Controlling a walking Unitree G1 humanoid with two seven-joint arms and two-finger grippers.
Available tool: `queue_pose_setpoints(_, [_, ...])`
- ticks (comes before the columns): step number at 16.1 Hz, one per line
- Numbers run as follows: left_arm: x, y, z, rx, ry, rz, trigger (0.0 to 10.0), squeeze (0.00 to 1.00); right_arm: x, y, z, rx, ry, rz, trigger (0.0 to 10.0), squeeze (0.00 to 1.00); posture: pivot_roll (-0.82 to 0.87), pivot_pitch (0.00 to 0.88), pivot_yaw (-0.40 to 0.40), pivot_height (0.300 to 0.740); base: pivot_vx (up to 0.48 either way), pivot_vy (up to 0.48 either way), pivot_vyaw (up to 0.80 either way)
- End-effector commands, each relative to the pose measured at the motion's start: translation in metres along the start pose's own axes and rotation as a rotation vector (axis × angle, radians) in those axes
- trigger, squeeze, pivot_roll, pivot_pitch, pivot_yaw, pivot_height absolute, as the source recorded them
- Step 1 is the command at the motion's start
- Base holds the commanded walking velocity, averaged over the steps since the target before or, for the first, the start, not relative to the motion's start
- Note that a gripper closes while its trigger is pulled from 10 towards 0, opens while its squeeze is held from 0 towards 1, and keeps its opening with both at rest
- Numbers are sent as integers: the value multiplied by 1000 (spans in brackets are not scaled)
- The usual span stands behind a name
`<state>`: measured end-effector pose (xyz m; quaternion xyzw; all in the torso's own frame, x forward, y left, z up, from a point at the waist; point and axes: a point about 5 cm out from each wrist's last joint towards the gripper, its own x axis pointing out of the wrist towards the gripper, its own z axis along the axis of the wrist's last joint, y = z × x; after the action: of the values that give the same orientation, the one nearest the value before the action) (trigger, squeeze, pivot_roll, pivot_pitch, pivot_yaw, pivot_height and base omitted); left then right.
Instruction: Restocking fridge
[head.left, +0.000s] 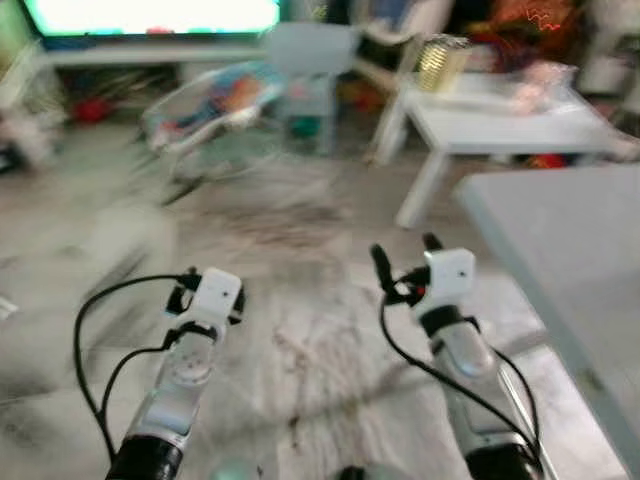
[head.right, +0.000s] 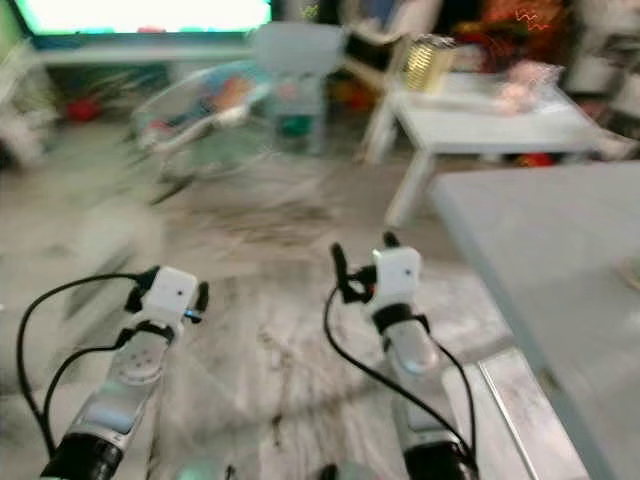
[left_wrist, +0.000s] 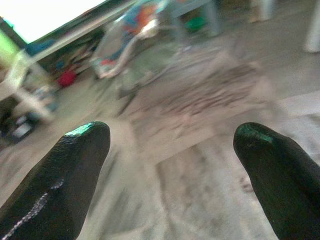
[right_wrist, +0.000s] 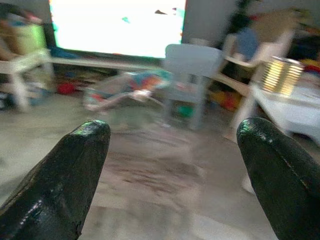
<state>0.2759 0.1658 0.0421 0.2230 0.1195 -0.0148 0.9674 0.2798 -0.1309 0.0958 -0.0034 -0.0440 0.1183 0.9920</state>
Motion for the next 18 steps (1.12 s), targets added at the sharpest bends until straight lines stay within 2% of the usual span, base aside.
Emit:
queue_pose_setpoints(1, [2,-3,3,-7,-8,-1,10000,0,-1,-14,3,-9,-8,-68,10000,0,96,44,-36,740,0,0,0])
queue_pose_setpoints(3, [4,-2,8,-32,-24,-9,10000,0,-1,-20,5,-26,-14,-114,10000,0,96,44,-36,740,0,0,0])
queue_pose_setpoints(7, [7,1,13,-42,-48,-28,10000,0,0,-24,4,-28,4,-131,10000,0,81,52,-32,740,123,0,-722])
queue_pose_setpoints(12, [6,-3,16,-57,-51,-50,10000,0,3,-21,13,-42,-28,-128,10000,0,75,69,-29,740,412,0,-800])
queue_pose_setpoints(16, [4,1,20,-71,-63,-40,10000,0,4,-18,16,-46,-45,-127,10000,0,82,88,-29,740,405,0,-800])
queue_pose_setpoints(18, [2,2,22,-105,-73,-31,10000,0,3,-14,18,-27,-61,-117,10000,0,85,87,-31,740,172,0,-400])
